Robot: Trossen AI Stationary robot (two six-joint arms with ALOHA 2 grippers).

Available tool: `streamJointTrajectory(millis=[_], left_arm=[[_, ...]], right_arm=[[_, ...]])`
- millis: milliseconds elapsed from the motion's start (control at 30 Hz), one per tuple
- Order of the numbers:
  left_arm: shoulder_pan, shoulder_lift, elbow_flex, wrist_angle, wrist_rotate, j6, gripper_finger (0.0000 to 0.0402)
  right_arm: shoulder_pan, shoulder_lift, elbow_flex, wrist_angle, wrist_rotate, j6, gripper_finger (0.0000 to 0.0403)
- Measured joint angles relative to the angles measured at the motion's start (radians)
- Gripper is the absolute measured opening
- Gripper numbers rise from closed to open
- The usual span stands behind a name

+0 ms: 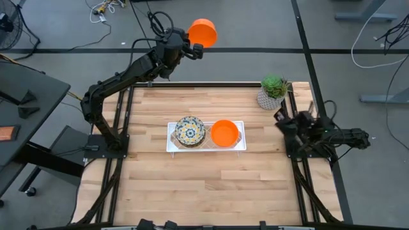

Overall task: Pick & Place Mini bowls
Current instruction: Stack the orange bowl on the orange bowl on the shelf

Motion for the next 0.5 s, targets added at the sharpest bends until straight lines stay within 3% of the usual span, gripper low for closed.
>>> streamJointTrajectory(millis=[267,367,500], left_arm=[[0.000,0.000,0.000,0.000,0.000,0.000,0.0000],[0.000,0.000,0.000,0.000,0.000,0.000,0.0000],[0.000,0.000,0.000,0.000,0.001,-0.001,0.0000]], right_arm=[[0.000,0.000,0.000,0.277,0.065,0.021,0.0027],[0.000,0.000,0.000,0.386,0.180,0.084,0.0027],[-0.001,0.000,0.000,0.513,0.329,0.041,0.0027]])
